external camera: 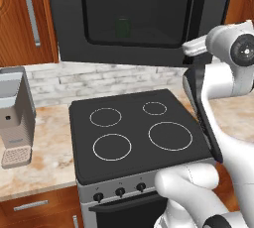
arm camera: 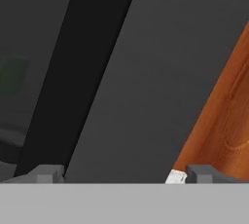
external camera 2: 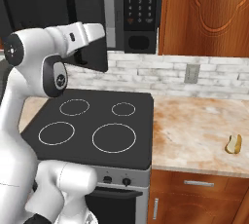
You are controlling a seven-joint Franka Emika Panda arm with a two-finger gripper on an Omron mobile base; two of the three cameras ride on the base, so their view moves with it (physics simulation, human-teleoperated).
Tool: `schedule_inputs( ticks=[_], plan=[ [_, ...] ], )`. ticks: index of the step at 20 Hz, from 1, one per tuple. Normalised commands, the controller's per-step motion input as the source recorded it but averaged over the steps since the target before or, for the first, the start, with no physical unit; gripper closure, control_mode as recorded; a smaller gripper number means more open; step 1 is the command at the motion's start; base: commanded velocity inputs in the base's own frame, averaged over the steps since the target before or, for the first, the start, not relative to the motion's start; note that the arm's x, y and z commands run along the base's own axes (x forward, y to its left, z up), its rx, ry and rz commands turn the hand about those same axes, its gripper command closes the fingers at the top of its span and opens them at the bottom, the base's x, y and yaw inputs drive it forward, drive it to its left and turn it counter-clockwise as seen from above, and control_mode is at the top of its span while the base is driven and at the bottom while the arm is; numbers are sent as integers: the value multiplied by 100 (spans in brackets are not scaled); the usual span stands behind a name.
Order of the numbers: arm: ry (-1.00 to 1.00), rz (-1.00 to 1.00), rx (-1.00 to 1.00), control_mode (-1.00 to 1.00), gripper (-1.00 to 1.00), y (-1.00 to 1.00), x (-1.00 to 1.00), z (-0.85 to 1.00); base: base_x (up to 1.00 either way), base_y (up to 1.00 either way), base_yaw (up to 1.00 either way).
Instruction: Pick the mug from the counter and place it inside the microwave. Then close the microwave.
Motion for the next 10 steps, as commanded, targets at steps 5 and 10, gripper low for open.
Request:
schedule_inputs(
  ticks=[5, 10],
  plan=[
    [5, 7, 0, -100, -100, -1, 32, 2, 0, 0, 0],
    [0, 7, 0, -100, -100, 0, 31, 0, 0, 0, 0]
  ],
)
